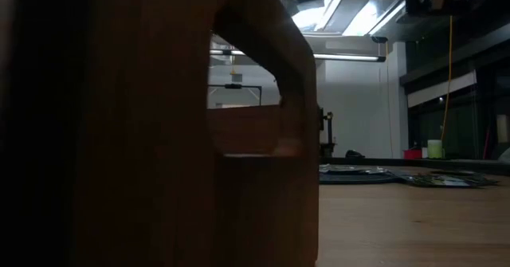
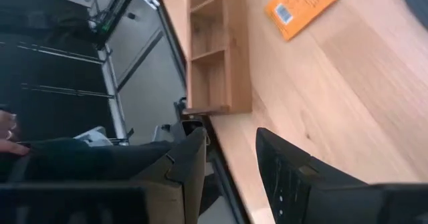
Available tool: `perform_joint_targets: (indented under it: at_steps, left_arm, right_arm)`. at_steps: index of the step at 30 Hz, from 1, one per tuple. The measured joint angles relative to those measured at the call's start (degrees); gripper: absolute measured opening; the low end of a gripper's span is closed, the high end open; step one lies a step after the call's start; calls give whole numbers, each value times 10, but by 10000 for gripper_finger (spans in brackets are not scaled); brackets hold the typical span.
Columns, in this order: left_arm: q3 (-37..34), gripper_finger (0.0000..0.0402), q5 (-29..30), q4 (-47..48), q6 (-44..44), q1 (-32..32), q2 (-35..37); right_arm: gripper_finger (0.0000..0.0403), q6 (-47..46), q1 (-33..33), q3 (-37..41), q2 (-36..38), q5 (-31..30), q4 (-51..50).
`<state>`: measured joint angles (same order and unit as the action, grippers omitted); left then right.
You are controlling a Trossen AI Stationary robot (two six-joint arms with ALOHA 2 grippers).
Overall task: Pick & Place Tea
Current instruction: Put the orange tea bag into the left section of the wooden organizer
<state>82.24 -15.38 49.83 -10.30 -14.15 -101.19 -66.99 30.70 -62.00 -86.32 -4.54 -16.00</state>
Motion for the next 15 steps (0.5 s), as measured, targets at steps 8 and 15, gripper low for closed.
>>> perform_joint_targets:
  at_steps: [8, 15]
  left_arm:
    - [-134, 97, -27, -121, -27, 37, 0]
    - [-241, 97, -74, -274, -85, 40, 1]
  right_arm:
    - [97, 39, 3, 0, -51, -91, 18]
    - [62, 46, 13, 0, -63, -166, 22]
